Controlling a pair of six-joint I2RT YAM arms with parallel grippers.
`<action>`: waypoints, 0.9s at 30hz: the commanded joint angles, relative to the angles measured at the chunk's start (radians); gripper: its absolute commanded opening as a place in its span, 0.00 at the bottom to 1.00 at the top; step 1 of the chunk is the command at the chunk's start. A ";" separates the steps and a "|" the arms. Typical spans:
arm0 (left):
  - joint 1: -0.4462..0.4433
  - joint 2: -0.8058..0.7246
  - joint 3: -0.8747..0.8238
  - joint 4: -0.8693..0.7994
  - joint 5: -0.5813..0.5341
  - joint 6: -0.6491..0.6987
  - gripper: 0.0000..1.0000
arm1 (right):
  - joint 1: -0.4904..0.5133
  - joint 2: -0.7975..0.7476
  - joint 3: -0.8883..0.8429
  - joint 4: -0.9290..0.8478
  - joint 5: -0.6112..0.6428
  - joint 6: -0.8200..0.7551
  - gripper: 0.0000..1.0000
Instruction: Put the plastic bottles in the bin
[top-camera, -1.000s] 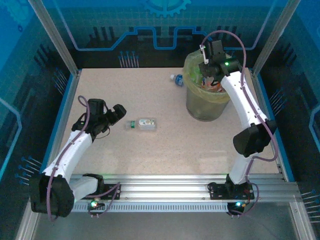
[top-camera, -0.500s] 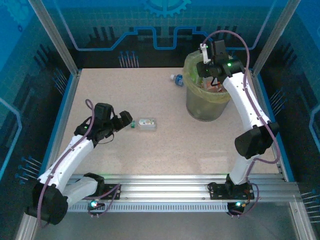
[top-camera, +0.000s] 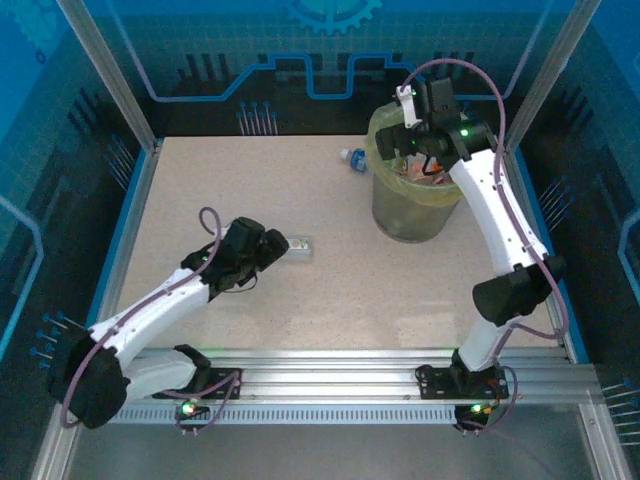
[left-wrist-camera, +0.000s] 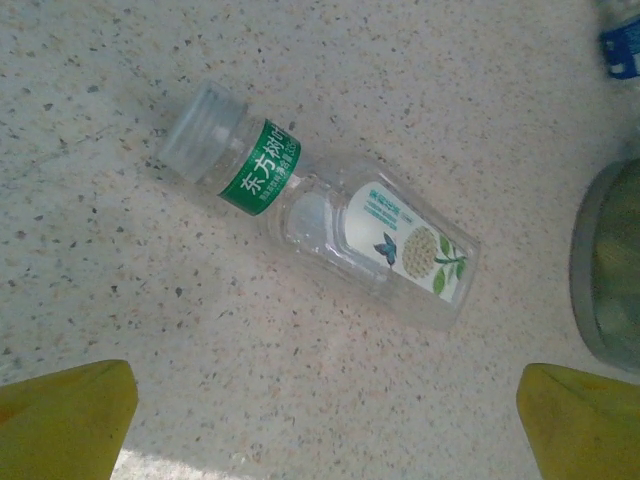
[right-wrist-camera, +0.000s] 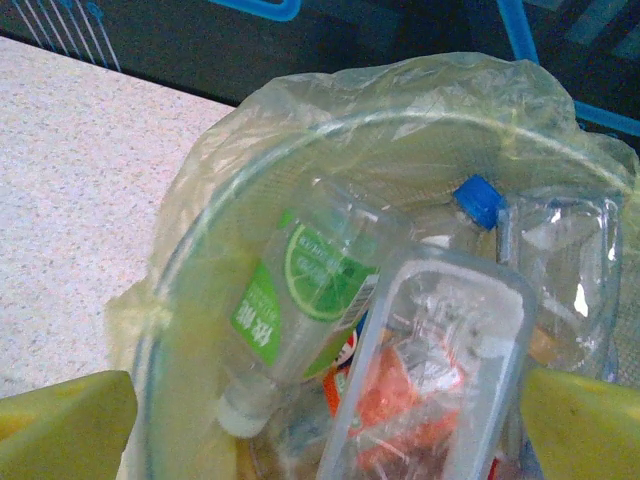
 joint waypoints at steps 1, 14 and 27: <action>-0.020 0.071 0.060 0.028 -0.074 -0.080 0.99 | 0.023 -0.088 -0.060 0.007 -0.016 0.020 1.00; -0.019 0.241 0.105 0.093 -0.116 -0.207 0.99 | 0.054 -0.228 -0.240 0.073 -0.072 0.079 1.00; 0.029 0.393 0.166 0.159 -0.056 -0.201 0.99 | 0.091 -0.239 -0.315 0.090 -0.067 0.087 1.00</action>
